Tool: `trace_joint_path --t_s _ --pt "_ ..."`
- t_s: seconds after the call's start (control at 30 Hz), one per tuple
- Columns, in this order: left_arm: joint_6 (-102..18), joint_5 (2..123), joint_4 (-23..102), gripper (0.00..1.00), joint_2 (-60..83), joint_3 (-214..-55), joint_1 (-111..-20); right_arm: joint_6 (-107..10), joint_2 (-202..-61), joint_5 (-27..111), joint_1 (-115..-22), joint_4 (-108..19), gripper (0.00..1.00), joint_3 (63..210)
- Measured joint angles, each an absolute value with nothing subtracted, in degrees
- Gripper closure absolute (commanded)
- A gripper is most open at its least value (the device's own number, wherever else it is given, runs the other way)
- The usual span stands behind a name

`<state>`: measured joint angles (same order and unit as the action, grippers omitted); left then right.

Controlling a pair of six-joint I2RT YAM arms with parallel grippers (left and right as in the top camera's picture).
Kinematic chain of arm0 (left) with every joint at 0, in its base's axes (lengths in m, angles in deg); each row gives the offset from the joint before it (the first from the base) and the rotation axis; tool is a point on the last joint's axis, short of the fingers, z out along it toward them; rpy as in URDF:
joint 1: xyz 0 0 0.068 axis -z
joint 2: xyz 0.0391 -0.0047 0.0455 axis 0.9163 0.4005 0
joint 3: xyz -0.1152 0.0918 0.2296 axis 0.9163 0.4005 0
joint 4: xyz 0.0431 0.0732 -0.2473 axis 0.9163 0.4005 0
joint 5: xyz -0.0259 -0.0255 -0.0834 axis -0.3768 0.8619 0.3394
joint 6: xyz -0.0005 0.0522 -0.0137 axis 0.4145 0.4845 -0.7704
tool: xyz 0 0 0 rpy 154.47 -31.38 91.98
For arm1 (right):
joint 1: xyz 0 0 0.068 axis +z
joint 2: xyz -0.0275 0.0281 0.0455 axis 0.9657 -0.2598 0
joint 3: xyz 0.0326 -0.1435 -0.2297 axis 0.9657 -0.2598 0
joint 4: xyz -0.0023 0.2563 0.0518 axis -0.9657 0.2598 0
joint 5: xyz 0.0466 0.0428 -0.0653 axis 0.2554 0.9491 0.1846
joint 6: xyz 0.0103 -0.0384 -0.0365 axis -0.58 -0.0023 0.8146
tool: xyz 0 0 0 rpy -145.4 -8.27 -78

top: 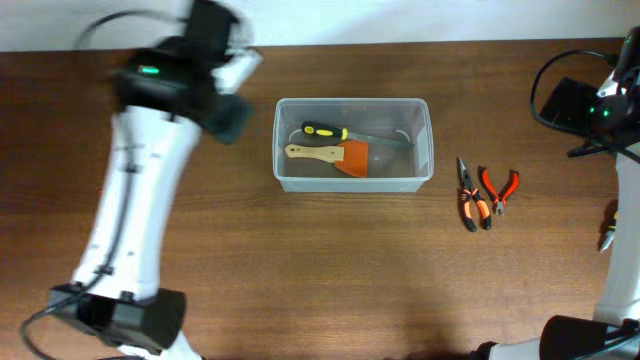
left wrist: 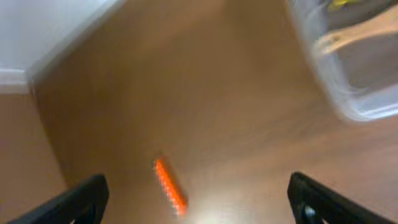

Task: Pack container
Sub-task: 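Grasp the orange bit holder strip with the left gripper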

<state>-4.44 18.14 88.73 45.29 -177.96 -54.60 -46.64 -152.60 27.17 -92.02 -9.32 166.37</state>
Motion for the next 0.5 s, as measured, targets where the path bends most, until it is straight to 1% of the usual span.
trace_joint_path --t_s 0.1,0.23,0.37,0.5 --pt "-7.09 19.77 90.82 0.05 46.97 -176.11 -62.95 -46.66 -152.6 27.17 -92.02 -9.32 0.01 166.37" --pt "-8.75 22.05 89.51 0.05 50.05 -170.1 -72.59 -46.64 -152.6 27.17 -92.02 -9.34 0.01 166.37" --pt "-9.41 22.83 86.41 0.05 53.35 -164.37 -80.08 -46.66 -152.6 27.15 -92.02 -9.32 0.01 166.37" --pt "-9.8 23.29 81.84 0.06 56.39 -159.21 -85.66 -46.66 -152.6 27.17 -92.02 -9.34 0.01 166.37"
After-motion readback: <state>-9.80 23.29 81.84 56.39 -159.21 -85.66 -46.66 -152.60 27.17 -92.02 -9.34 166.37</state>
